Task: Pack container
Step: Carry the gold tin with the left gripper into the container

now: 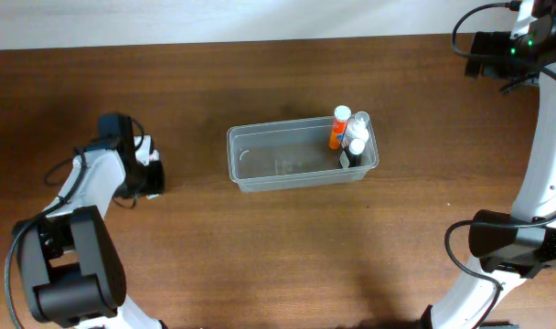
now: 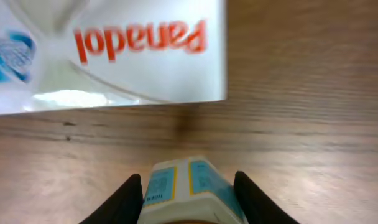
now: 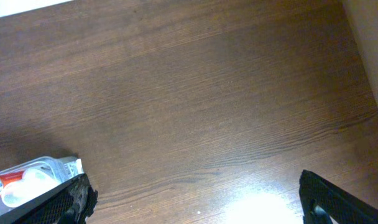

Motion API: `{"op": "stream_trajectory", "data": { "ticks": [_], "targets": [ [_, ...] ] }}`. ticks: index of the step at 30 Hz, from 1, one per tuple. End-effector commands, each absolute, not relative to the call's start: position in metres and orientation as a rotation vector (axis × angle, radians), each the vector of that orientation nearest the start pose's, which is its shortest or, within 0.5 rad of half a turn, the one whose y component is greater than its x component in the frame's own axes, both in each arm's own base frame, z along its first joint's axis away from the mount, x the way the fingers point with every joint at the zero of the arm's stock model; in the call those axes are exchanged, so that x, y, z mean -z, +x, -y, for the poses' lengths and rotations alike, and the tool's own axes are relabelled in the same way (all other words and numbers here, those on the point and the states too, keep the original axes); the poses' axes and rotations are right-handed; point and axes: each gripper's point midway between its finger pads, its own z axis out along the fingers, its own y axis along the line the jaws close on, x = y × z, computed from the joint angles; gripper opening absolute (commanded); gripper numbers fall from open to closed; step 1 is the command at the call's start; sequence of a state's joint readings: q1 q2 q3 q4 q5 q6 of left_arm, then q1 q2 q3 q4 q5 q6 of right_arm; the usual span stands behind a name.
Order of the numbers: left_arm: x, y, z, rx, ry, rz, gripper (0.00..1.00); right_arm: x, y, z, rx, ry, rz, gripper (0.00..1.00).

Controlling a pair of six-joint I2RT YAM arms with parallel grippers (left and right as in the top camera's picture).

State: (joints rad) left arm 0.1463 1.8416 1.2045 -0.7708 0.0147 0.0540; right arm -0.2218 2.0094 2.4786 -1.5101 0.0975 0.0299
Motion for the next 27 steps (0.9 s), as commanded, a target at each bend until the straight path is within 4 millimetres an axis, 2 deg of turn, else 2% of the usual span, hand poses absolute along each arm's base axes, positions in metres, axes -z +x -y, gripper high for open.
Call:
{"op": "stream_trajectory", "data": {
  "ticks": [1,5,7,11,13,16,22,27],
  "targets": [
    [-0.083,0.403,-0.024,0.021,0.010,-2.847,0.30,-0.312,0.432,0.117,0.204,0.382,-2.567,0.98],
    [-0.130,0.425,0.013,0.017,0.235,-2.750,0.30,-0.312,0.432,0.117,0.204,0.382,-2.567,0.98],
    [-0.154,0.432,0.040,0.018,0.374,-2.688,0.30,-0.312,0.432,0.117,0.204,0.382,-2.567,0.98],
    [-0.184,0.437,0.093,0.032,0.626,-2.570,0.30,-0.312,0.432,0.117,0.204,0.382,-2.567,0.98],
    [-0.190,0.433,0.125,0.058,0.786,-2.503,0.31,-0.312,0.432,0.117,0.204,0.382,-2.567,0.98],
    [-0.192,0.427,0.162,0.075,0.930,-2.427,0.30,-0.312,0.432,0.117,0.204,0.382,-2.567,0.98],
    [-0.198,0.411,0.222,0.093,1.187,-2.260,0.29,-0.312,0.432,0.117,0.204,0.382,-2.567,0.98],
    [-0.194,0.394,0.261,0.186,1.346,-2.158,0.30,-0.312,0.432,0.117,0.204,0.382,-2.567,0.98]
  ]
}}
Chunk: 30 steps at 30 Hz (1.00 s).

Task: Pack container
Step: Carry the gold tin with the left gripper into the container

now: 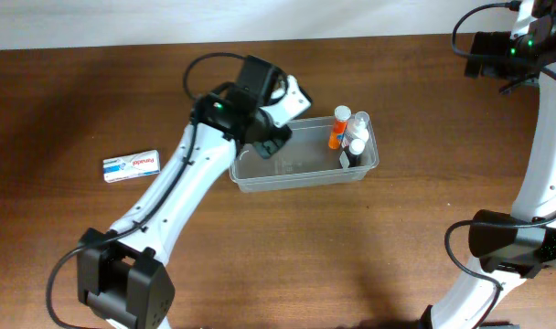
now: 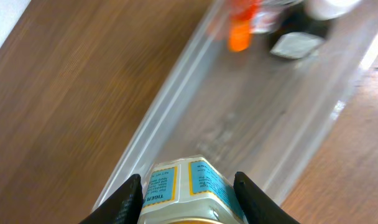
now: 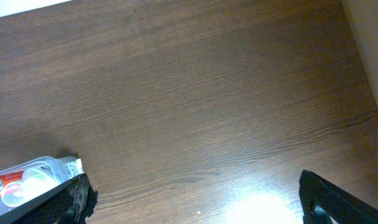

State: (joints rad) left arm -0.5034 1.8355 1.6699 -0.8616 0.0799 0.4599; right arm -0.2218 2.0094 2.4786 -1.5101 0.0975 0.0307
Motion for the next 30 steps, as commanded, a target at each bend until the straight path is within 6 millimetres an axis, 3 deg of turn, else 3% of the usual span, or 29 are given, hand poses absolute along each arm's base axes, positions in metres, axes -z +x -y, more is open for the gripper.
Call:
{"op": "stream_trajectory", "data": {
  "ticks": [1,12,18,23,30],
  "targets": [
    [-0.192,0.391,0.268,0.216,1.384,-2.137,0.30,-0.312,0.432,0.117,0.204,0.382,-2.567,0.99],
    [-0.138,0.383,0.315,0.515,1.503,-2.103,0.30,-0.312,0.432,0.117,0.204,0.382,-2.567,0.99],
    [-0.113,0.373,0.333,0.497,1.718,-1.960,0.30,-0.312,0.432,0.117,0.204,0.382,-2.567,0.98],
    [-0.109,0.356,0.356,0.434,1.929,-1.727,0.30,-0.312,0.432,0.117,0.204,0.382,-2.567,0.98],
    [-0.105,0.357,0.369,0.423,1.938,-1.682,0.27,-0.312,0.432,0.117,0.204,0.382,-2.567,0.98]
  ]
}}
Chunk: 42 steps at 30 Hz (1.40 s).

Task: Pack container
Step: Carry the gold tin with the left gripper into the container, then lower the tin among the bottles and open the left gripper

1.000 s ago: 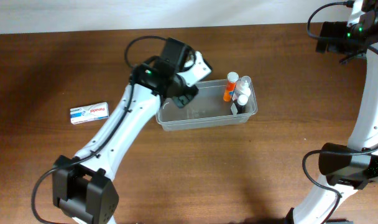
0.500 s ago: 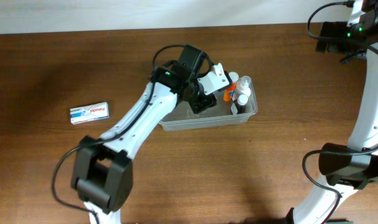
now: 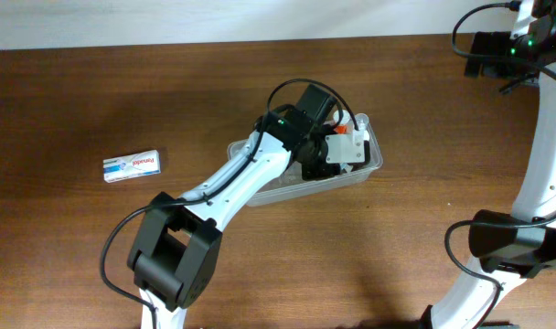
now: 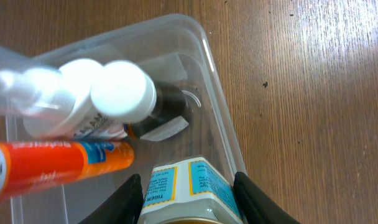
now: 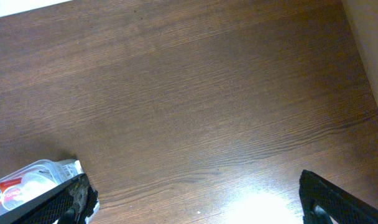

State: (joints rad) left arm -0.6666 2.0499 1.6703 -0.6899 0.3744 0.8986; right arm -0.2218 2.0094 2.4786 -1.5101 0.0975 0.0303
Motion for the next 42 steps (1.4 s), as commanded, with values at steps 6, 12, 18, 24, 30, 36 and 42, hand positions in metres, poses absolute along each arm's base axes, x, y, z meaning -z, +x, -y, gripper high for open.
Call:
{"op": "stream_trajectory", "data": {
  "ticks": [6,12,18,24,30,36,42],
  "targets": [
    [-0.094,0.357,0.369,0.429,1.947,-1.696,0.26,-0.312,0.432,0.117,0.204,0.382,-2.567,0.98],
    [-0.083,0.365,0.375,0.422,1.937,-1.681,0.25,-0.312,0.432,0.117,0.204,0.382,-2.567,0.98],
    [-0.086,0.372,0.380,0.404,1.918,-1.655,0.26,-0.312,0.432,0.117,0.204,0.382,-2.567,0.99],
    [-0.085,0.377,0.379,0.369,1.911,-1.656,0.26,-0.312,0.432,0.117,0.204,0.382,-2.567,0.98],
    [-0.076,0.376,0.378,0.375,1.922,-1.672,0.26,-0.312,0.432,0.117,0.204,0.382,-2.567,0.98],
    [-0.061,0.375,0.378,0.385,1.937,-1.695,0.26,-0.312,0.432,0.117,0.204,0.382,-2.567,0.98],
    [-0.055,0.375,0.378,0.388,1.942,-1.702,0.26,-0.312,0.432,0.117,0.204,0.382,-2.567,0.98]
  ]
}}
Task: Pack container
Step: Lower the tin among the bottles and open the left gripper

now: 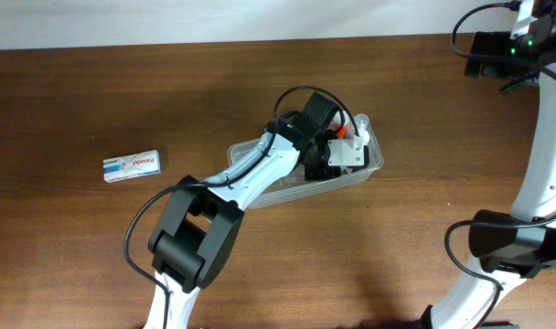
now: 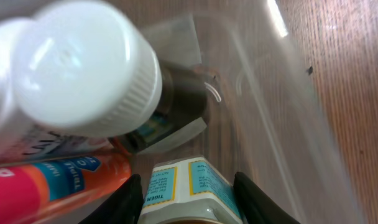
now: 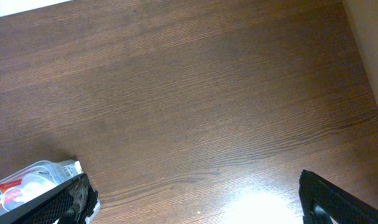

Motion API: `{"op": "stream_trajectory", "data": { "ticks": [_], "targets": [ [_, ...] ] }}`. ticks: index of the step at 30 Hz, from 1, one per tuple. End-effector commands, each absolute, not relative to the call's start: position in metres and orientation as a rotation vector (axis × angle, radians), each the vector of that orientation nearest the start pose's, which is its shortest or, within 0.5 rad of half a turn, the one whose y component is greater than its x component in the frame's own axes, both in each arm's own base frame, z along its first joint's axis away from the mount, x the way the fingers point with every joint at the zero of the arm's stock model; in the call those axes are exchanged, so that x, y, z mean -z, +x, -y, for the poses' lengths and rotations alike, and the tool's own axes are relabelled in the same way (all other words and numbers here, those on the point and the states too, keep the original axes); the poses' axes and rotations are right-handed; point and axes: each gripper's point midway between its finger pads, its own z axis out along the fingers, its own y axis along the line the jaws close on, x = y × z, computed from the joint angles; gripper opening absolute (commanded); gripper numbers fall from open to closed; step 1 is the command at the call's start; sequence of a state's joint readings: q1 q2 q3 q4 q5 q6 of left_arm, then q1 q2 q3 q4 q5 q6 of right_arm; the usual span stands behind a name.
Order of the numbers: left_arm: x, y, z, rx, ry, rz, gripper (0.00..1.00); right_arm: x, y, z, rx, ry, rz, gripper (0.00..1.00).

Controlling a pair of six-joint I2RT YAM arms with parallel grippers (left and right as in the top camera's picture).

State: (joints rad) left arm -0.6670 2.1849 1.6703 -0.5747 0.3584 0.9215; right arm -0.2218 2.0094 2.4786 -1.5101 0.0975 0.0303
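A clear plastic container [image 1: 251,166] lies at the table's centre. At its right end stand an orange tube [image 2: 58,177], a white-capped bottle [image 2: 83,68] and a dark bottle [image 2: 176,99]. My left gripper [image 2: 188,199] is down inside that end, shut on a small jar with a blue and yellow label [image 2: 190,186], close beside the orange tube. From overhead the left gripper [image 1: 326,157] hides the jar. My right gripper [image 3: 192,193] is open high over bare table at the far right, holding nothing.
A white Panadol box [image 1: 131,165] lies on the table well to the left of the container. The right arm's base [image 1: 516,239] stands at the right edge. The container's left half [image 1: 246,155] holds nothing.
My left gripper has sunk lower into the container's right end with the jar; the white cap and orange tube now loom closer. The right arm has not moved.
My left gripper was shut on the jar at the far left, next to the Panadol box. Then it held the jar above the container's left part. Later it was over the right end by the bottles, and now it is lower among them.
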Motion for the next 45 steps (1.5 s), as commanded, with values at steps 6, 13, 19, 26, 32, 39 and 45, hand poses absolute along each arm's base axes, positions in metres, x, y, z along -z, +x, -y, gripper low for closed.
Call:
{"op": "stream_trajectory", "data": {
  "ticks": [6,13,19,26,32,39,45],
  "targets": [
    [-0.0566,0.3775,0.3791,0.383,1.935,-1.691,0.26,-0.3125,0.4318,0.1171,0.204,0.382,-2.567,0.98],
    [-0.0574,0.3787,0.3801,0.381,1.931,-1.685,0.27,-0.3125,0.4318,0.1171,0.204,0.382,-2.567,0.98],
    [-0.0574,0.3786,0.3800,0.381,1.931,-1.685,0.27,-0.3125,0.4318,0.1171,0.204,0.382,-2.567,0.98],
    [-0.0574,0.3785,0.3801,0.382,1.931,-1.686,0.48,-0.3125,0.4318,0.1171,0.204,0.382,-2.567,0.98],
    [-0.0574,0.3785,0.3801,0.382,1.931,-1.685,0.54,-0.3125,0.4318,0.1171,0.204,0.382,-2.567,0.98],
    [-0.0579,0.3792,0.3807,0.380,1.929,-1.682,0.56,-0.3125,0.4318,0.1171,0.204,0.382,-2.567,0.98],
    [-0.0580,0.3791,0.3806,0.381,1.929,-1.683,0.56,-0.3125,0.4318,0.1171,0.204,0.382,-2.567,0.98]
  ]
}}
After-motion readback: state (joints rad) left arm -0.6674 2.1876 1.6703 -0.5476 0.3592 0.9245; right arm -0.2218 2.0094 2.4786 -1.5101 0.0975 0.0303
